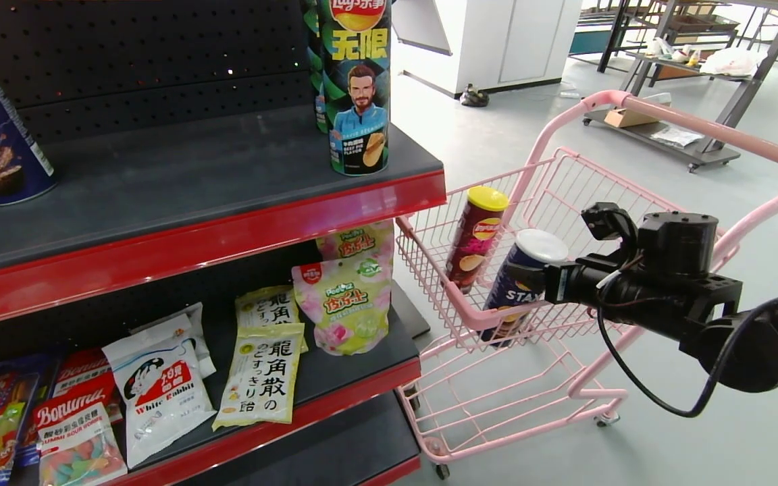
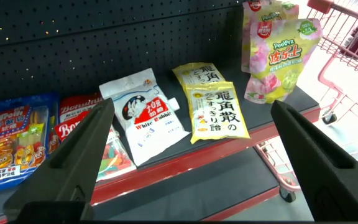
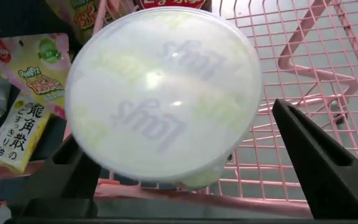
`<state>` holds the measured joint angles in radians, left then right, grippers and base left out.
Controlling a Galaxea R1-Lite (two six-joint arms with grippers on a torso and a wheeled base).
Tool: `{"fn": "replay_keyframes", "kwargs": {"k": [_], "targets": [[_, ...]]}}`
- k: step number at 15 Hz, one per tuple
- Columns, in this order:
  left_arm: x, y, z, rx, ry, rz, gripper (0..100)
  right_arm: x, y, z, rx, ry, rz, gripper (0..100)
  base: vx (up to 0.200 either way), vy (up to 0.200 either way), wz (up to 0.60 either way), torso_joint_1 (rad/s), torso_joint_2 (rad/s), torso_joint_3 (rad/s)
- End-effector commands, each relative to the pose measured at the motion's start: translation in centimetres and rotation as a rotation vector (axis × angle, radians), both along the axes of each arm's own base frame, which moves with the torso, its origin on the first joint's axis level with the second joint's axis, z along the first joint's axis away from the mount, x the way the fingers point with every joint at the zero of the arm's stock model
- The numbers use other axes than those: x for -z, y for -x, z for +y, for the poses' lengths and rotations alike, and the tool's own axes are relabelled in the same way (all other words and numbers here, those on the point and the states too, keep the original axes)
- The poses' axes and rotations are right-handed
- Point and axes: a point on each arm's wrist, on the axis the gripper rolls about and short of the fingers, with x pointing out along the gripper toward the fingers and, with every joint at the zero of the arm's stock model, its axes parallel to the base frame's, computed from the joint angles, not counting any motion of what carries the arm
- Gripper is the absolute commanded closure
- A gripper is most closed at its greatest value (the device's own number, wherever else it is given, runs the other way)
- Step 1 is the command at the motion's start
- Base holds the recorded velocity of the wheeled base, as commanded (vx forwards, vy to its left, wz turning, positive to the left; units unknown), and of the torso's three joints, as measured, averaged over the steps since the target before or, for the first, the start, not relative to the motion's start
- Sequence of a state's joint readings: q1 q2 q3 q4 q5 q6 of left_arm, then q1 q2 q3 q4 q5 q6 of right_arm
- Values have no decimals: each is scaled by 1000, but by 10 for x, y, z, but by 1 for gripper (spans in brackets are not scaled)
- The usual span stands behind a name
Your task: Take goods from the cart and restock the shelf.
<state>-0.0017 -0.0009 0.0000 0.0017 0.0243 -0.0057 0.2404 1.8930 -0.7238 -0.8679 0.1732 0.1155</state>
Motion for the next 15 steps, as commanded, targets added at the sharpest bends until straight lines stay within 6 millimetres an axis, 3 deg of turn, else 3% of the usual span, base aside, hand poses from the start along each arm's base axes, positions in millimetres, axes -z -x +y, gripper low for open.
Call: {"fn": "replay_keyframes", "kwargs": {"k": [1,8,9,13,15], "targets": [[0,0,0,0,0,1,0,12,-14,3,0,3,23,0,0,0,0,0,0,0],[0,0,0,0,0,1,0,26,-33,9,7,-3,39,0,0,0,0,0,0,0],[0,0,0,0,0,1,0,27,-34,8,11,-10,47,100,0,0,0,0,0,0],[0,0,0,0,0,1,0,26,-34,9,18,-35,53,100,0,0,0,0,0,0],[0,0,0,0,0,1,0,14,-30,7,19,-37,21,100,0,0,0,0,0,0]]}}
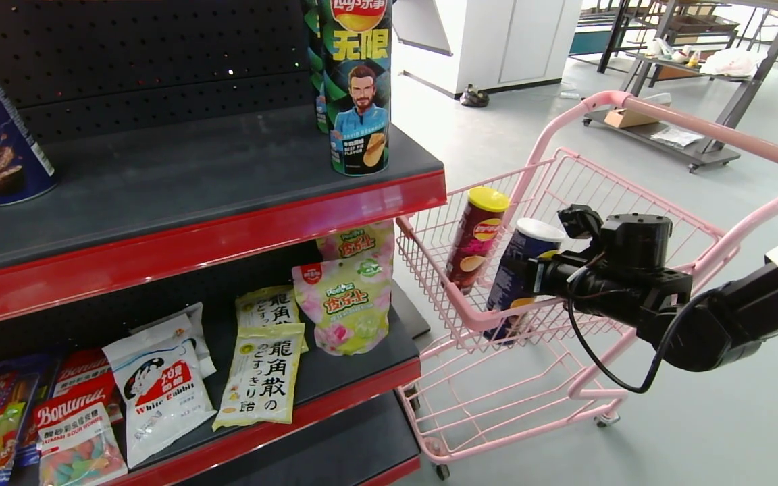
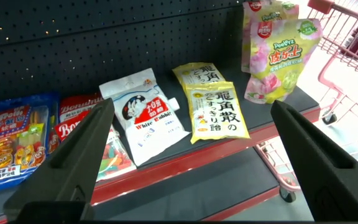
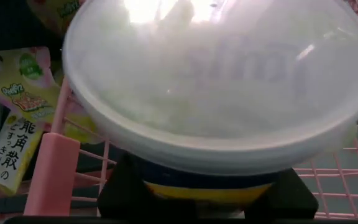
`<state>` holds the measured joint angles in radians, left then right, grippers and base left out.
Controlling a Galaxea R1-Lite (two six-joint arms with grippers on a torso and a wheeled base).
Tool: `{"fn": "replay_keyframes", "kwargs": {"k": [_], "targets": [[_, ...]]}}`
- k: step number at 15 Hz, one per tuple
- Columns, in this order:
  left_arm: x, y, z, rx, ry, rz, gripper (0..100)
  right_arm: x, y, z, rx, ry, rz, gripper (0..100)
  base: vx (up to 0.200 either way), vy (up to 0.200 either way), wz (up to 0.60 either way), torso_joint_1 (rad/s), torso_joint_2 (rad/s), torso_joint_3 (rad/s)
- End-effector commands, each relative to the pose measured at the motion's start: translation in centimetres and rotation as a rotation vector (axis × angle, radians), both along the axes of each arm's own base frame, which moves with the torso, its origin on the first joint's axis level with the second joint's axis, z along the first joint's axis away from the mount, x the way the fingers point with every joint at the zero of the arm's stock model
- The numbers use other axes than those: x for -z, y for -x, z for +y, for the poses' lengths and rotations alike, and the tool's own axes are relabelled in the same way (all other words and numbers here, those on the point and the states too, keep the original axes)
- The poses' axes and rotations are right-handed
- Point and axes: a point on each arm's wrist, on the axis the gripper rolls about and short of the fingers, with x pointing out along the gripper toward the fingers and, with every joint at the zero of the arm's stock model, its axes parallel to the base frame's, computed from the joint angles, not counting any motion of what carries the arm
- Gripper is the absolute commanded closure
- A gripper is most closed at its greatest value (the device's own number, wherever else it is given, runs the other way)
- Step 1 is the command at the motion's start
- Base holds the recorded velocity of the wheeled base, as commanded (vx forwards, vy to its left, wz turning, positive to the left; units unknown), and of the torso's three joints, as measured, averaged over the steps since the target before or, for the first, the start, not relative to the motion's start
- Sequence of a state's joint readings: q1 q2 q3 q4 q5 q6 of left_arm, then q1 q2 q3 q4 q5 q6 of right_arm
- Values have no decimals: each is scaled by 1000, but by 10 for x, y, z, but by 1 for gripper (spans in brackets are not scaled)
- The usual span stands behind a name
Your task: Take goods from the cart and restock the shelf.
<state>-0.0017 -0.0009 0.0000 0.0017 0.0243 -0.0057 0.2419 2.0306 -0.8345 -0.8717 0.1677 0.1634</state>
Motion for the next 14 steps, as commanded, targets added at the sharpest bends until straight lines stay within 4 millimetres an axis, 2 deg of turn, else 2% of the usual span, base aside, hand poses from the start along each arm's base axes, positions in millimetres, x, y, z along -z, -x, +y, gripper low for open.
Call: {"fn": "replay_keyframes", "kwargs": {"k": [1,3,4,5,8,10,11,13,14], "targets": [[0,0,0,0,0,1,0,-21,7,-2,0,-9,-55,100,0,0,0,0,0,0],[0,0,0,0,0,1,0,-42,15,-4,4,-15,-114,100,0,0,0,0,0,0],[0,0,0,0,0,1,0,-61,20,-7,17,-2,-183,100,0,0,0,0,0,0],[0,0,0,0,0,1,0,-69,23,-9,17,-2,-206,100,0,0,0,0,0,0],[0,0,0,0,0,1,0,-108,37,-15,25,-3,-330,100,0,0,0,0,0,0],[0,0,0,0,0,1,0,-117,41,-18,32,1,-364,100,0,0,0,0,0,0],[0,0,0,0,0,1,0,-135,57,-20,26,-2,-417,100,0,0,0,0,0,0],[0,0,0,0,0,1,0,-147,72,-20,16,-6,-443,100,0,0,0,0,0,0],[0,0,0,0,0,1,0,-163,98,-15,-26,-17,-447,100,0,0,0,0,0,0]]}}
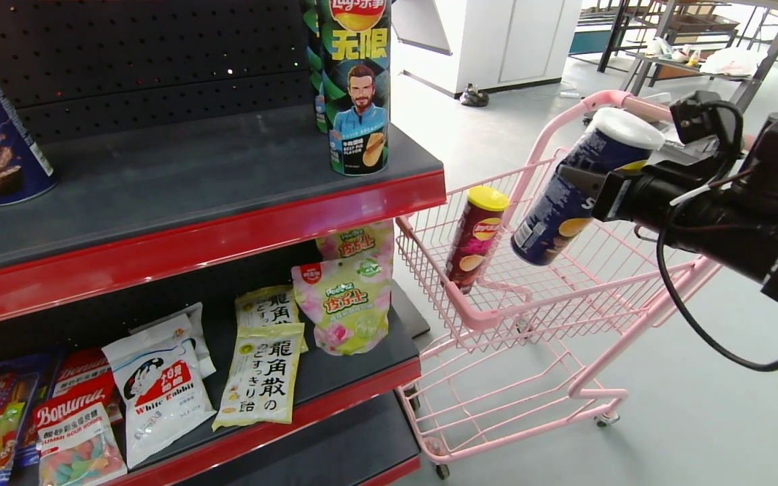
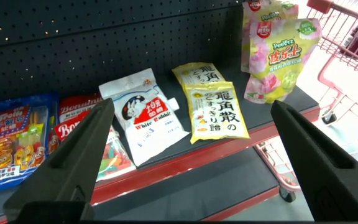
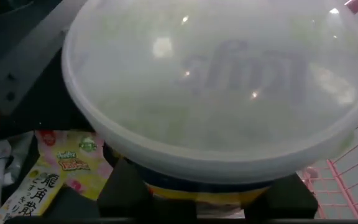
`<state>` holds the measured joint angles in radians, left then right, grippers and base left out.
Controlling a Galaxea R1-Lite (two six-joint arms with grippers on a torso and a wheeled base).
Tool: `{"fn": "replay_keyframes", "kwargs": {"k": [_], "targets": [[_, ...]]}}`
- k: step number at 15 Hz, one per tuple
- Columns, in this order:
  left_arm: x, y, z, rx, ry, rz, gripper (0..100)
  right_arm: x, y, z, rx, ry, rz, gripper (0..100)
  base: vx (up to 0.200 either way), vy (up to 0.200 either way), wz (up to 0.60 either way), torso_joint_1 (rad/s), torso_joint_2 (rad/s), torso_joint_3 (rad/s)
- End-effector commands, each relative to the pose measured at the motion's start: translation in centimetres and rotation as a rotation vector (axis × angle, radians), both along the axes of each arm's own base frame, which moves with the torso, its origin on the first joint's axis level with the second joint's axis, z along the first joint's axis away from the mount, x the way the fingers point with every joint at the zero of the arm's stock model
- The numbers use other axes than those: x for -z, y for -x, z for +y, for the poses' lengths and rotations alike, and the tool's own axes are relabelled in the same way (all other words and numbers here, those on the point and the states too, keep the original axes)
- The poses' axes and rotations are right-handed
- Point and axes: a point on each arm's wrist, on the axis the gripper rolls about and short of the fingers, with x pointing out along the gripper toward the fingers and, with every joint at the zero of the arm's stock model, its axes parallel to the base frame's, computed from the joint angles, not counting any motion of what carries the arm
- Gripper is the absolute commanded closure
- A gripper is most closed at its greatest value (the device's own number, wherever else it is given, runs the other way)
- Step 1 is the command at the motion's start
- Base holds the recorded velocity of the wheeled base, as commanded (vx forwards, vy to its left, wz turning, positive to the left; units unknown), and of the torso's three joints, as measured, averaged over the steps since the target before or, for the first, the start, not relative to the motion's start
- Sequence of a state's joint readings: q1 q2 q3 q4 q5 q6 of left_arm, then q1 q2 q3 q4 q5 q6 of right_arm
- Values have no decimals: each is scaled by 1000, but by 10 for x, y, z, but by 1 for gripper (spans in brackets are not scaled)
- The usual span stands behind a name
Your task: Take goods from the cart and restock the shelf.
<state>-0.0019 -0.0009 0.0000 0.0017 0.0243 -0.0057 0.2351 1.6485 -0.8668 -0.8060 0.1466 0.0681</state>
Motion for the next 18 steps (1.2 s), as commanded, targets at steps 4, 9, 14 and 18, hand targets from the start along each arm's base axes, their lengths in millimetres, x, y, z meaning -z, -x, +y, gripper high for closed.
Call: {"fn": "replay_keyframes", "kwargs": {"k": [4,9,14,18], "targets": [[0,0,0,-1,0,1,0,-44,115,17,-212,2,-3,100,0,0,0,0,0,0],[0,0,0,-1,0,1,0,-11,166,35,-384,84,152,100,0,0,0,0,0,0],[0,0,0,-1,0,1,0,6,150,23,-273,114,210,100,0,0,0,0,0,0],[0,0,0,-1,0,1,0,10,161,16,-314,165,176,100,0,0,0,0,0,0]]}}
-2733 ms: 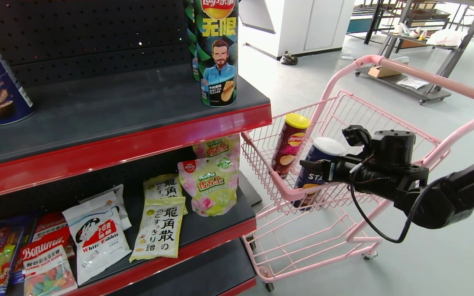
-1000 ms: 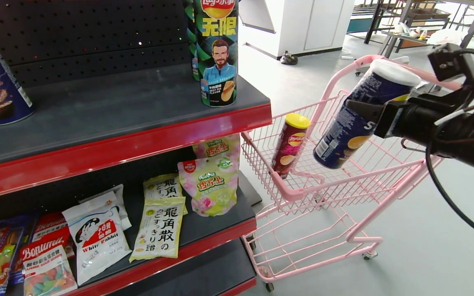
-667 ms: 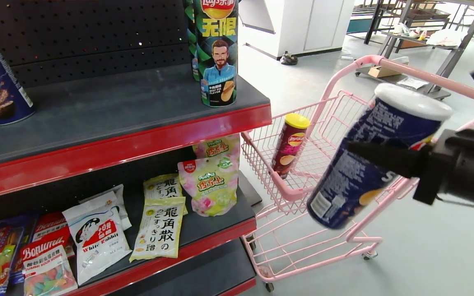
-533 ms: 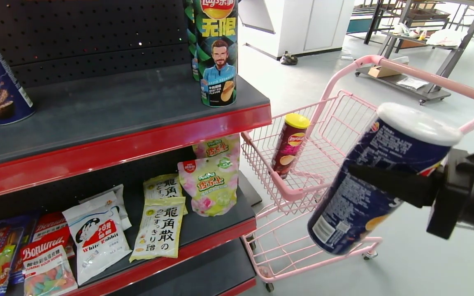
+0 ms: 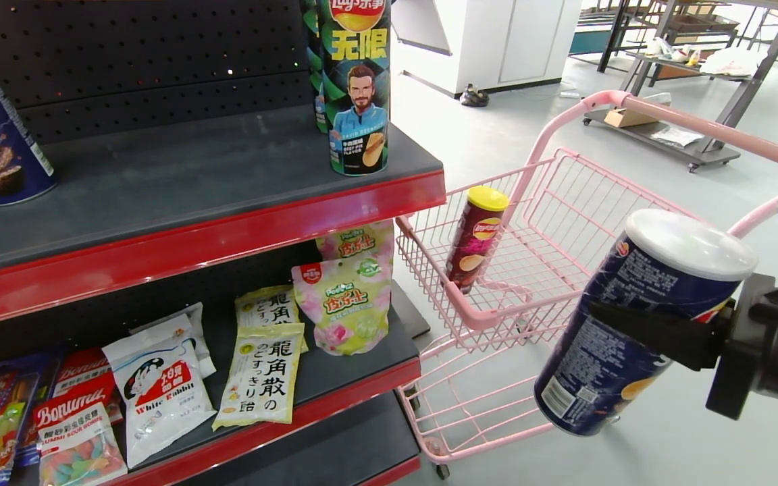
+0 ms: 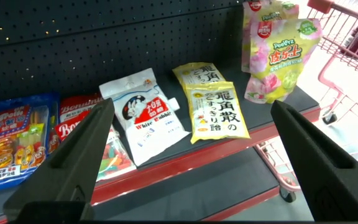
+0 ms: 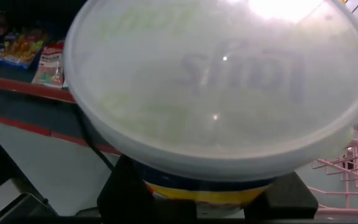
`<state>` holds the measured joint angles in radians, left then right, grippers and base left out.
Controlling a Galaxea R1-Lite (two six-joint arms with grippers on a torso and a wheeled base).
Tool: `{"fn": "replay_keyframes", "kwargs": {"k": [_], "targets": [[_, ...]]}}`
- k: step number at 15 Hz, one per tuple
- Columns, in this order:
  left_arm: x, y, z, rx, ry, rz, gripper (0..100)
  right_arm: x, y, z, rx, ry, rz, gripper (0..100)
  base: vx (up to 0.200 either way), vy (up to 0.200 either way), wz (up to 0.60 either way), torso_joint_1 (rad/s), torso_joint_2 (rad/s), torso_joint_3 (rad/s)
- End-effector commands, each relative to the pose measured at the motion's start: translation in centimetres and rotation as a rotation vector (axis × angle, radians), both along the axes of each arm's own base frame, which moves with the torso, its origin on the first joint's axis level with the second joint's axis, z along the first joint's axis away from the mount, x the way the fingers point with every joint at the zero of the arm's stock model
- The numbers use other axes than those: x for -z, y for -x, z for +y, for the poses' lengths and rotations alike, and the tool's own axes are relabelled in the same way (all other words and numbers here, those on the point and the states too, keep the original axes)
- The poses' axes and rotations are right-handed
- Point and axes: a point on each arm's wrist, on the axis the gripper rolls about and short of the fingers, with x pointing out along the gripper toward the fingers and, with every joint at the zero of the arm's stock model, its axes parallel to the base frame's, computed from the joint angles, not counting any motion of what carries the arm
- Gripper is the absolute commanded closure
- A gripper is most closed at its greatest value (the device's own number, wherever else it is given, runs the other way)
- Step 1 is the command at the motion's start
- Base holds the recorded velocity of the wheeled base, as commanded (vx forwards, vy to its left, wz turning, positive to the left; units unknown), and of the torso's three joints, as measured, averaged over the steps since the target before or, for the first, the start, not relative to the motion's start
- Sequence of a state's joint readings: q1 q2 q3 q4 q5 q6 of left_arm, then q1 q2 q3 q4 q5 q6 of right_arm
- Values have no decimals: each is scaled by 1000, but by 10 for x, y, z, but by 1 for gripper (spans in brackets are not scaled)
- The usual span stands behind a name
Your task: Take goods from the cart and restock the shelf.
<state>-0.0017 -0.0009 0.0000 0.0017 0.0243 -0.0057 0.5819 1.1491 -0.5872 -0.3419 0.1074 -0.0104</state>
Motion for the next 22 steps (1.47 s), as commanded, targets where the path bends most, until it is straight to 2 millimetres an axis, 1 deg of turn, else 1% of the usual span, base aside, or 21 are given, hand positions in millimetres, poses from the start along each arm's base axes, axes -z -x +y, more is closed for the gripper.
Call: {"fn": "replay_keyframes", "kwargs": {"k": [1,6,8,14,22], "targets": [[0,0,0,0,0,1,0,0,7,-4,-23,-8,-15,100,0,0,0,0,0,0],[0,0,0,0,0,1,0,-1,7,-5,-29,-8,-21,100,0,0,0,3,-10,-8],[0,0,0,0,0,1,0,-2,7,-4,-29,-8,-23,100,0,0,0,63,-305,-232],[0,0,0,0,0,1,0,-5,7,-4,-33,-9,-36,100,0,0,0,133,-493,-356],[0,0,0,0,0,1,0,-5,8,-4,-38,4,-49,100,0,0,0,201,-580,-374]]}}
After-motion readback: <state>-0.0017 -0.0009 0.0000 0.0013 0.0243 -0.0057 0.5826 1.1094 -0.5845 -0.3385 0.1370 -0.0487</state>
